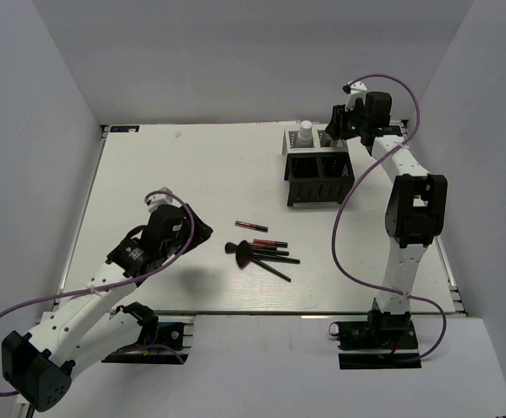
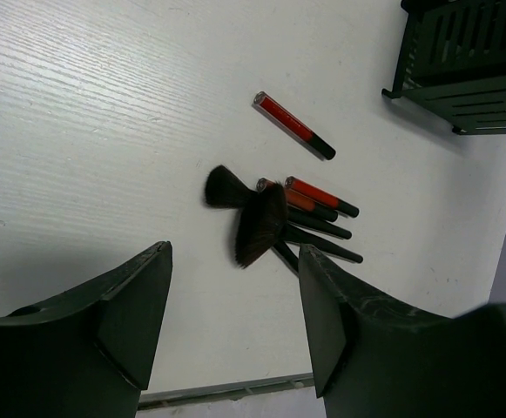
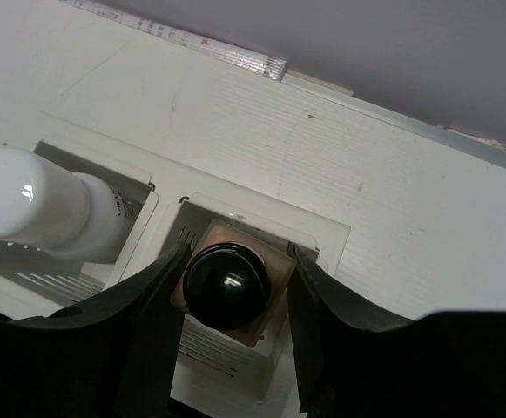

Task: Organize the makeup

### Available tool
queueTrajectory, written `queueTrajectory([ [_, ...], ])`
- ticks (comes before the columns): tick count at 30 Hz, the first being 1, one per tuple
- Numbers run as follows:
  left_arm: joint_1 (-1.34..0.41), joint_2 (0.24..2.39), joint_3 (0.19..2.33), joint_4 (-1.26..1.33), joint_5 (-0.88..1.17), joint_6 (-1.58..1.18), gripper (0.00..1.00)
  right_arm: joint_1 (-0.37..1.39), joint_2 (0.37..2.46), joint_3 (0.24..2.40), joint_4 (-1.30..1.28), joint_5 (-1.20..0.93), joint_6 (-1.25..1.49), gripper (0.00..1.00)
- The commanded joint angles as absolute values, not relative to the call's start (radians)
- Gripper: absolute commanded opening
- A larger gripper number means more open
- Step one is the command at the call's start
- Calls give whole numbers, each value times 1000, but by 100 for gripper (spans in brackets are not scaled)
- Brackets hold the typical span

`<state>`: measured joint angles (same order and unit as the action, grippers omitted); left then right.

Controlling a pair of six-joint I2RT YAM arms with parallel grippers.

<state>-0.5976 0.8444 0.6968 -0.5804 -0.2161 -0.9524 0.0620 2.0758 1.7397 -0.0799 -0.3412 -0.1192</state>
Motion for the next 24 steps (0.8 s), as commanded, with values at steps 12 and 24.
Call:
queueTrajectory([
  [12, -603, 859, 741, -586, -221, -960, 70, 60, 2085, 1798, -12, -314, -158, 64],
  [24, -603, 873, 745, -575, -213, -956, 70, 48, 2066, 1802, -17, -319, -160, 66],
])
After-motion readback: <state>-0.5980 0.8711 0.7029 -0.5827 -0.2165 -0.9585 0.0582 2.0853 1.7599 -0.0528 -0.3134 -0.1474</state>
